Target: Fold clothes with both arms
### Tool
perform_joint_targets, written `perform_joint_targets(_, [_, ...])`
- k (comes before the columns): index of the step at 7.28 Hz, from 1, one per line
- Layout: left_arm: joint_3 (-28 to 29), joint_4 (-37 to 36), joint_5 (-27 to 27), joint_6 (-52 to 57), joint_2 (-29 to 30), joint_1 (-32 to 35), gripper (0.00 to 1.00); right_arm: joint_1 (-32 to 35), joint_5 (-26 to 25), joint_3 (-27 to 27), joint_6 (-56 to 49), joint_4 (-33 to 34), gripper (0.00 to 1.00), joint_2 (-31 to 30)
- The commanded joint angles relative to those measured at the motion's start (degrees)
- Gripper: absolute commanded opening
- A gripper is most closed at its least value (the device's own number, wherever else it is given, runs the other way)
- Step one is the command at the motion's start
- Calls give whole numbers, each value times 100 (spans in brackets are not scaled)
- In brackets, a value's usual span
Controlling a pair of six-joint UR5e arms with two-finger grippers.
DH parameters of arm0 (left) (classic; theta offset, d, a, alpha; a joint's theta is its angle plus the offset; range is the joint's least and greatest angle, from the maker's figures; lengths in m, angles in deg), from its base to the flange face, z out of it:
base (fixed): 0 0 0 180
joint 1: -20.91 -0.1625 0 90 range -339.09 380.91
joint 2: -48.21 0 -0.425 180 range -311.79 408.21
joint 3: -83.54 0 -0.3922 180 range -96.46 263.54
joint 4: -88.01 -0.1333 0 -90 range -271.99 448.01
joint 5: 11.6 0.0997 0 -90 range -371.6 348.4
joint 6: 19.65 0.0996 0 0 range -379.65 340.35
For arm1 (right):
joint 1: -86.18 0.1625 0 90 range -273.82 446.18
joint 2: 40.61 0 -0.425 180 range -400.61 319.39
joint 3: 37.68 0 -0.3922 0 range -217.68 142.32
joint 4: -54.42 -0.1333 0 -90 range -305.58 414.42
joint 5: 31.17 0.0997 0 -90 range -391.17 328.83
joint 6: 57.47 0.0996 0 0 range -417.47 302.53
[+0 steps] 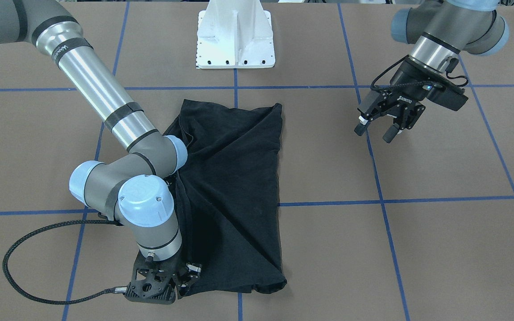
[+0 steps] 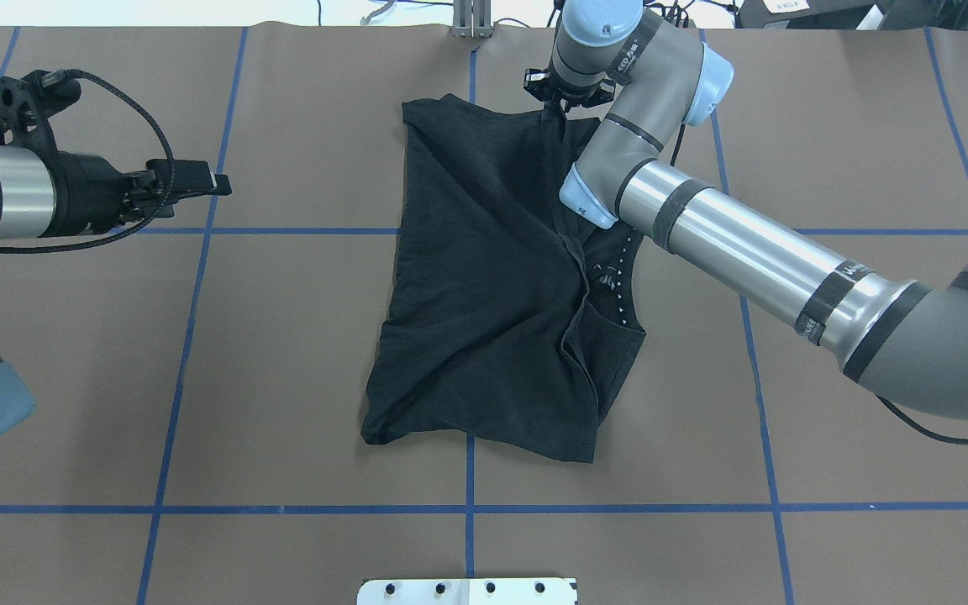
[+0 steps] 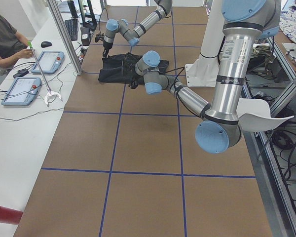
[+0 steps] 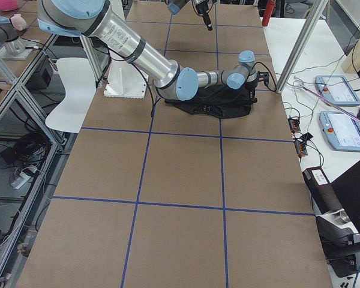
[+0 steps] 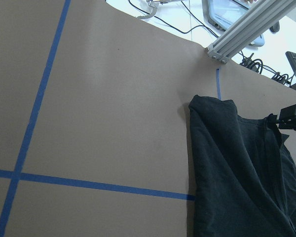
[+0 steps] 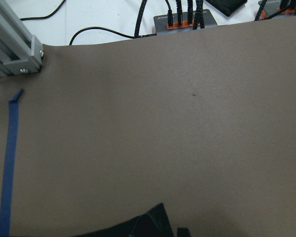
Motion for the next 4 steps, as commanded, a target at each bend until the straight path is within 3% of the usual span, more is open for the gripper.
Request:
perform_joint_targets(1, [-1,0,0,0,-18,0,99,26,73,-4,-105,-7,0,-2])
perform_joint_targets(2, [-35,0,9,0,-62,0,99,365,639,-21,-376,2,0,15])
perform_joint_targets(4, [-44,0,9,-9,-71,0,99,536,934,-74,-493,-103,0,-72])
